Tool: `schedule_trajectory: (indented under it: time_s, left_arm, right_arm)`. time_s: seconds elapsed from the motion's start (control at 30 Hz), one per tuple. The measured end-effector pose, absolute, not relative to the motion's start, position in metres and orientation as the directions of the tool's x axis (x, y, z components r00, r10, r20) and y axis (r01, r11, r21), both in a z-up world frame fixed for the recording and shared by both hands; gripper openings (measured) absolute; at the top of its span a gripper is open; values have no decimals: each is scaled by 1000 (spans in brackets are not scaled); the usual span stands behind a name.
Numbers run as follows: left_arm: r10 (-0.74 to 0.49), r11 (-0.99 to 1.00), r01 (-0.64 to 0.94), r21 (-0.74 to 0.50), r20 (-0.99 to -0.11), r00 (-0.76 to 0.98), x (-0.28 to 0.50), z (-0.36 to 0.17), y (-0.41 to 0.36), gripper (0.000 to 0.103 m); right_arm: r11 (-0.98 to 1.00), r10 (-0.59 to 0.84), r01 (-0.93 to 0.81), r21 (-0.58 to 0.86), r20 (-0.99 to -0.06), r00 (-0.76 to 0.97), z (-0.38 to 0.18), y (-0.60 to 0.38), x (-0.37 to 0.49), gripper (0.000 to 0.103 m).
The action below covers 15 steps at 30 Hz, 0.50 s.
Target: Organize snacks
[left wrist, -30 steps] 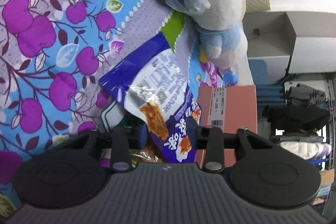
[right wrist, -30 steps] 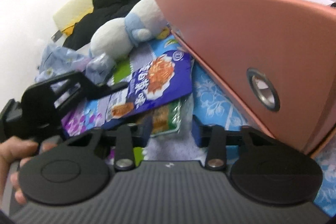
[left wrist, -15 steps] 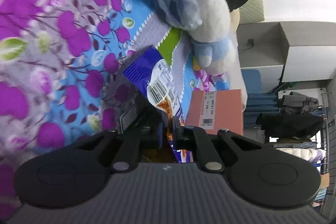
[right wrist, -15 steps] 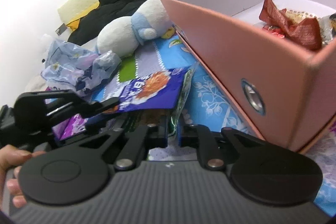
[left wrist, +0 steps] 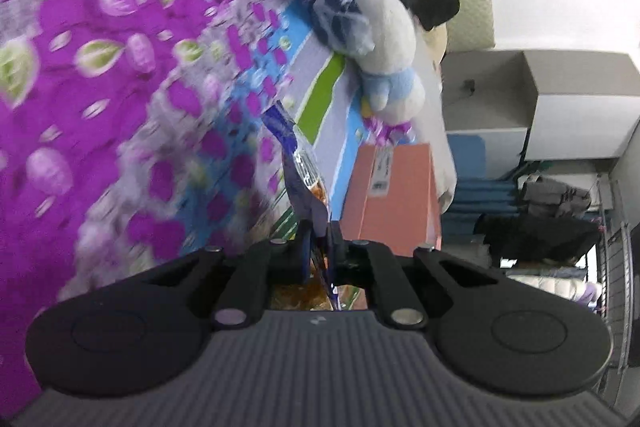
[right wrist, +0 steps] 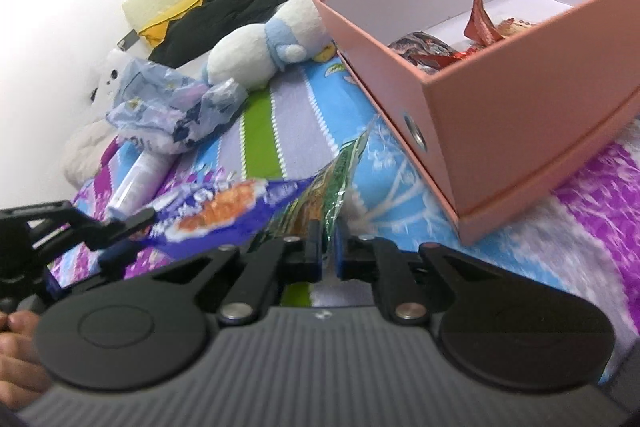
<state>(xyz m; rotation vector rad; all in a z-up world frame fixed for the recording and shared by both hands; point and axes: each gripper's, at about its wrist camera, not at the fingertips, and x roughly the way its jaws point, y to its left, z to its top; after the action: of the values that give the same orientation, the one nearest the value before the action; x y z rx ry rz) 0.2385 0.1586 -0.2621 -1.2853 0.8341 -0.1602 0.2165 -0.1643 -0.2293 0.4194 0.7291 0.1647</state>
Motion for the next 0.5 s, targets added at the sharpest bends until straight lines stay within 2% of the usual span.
schedule_trajectory:
  time_s: [0.3,0.5]
  left_arm:
    - [-555,388,-352,-852,-521,648,176,-254,169,9]
    - [-514,483,-361,-798,-592,621,158,-253,182,9]
  right_arm:
    - [934,294,-60,353,-660,691,-221,-165,159,9]
    - [944,291,-79,321,-695,658,-234,-165,144,13]
